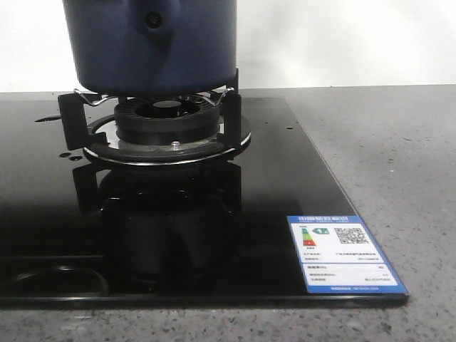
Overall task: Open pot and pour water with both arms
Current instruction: 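Tilt the held bowl over the open pot with right gripper to pour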
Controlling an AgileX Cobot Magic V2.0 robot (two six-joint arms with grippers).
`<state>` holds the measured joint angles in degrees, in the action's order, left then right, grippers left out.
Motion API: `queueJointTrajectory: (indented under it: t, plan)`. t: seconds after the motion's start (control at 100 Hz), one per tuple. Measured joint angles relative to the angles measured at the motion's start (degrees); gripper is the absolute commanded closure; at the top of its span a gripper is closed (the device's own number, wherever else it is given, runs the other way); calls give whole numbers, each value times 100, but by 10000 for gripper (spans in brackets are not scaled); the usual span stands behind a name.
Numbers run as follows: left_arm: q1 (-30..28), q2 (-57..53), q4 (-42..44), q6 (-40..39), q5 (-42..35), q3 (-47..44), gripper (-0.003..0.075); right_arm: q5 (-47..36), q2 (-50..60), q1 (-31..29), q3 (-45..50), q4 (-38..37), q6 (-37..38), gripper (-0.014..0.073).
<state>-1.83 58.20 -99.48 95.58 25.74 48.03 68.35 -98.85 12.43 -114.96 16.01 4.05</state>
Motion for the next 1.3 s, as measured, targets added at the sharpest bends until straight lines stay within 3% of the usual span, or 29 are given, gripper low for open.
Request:
queueJointTrajectory:
  t: [0.24, 0.48, 0.91, 1.3]
  plan:
    - [0, 0, 0, 0, 179, 0, 426, -62, -683, 503, -1110, -449, 0, 652]
    - [0, 0, 0, 0, 245, 0, 426, -793, -899, 889, -1240, -1006, -8, 652]
    - [0, 0, 0, 0, 245, 0, 426, -1765, -960, 2027, -1009, -3709, 12, 637]
    - [0, 0, 0, 9, 245, 0, 426, -2211, -983, 2446, -378, -5590, 569, 631]
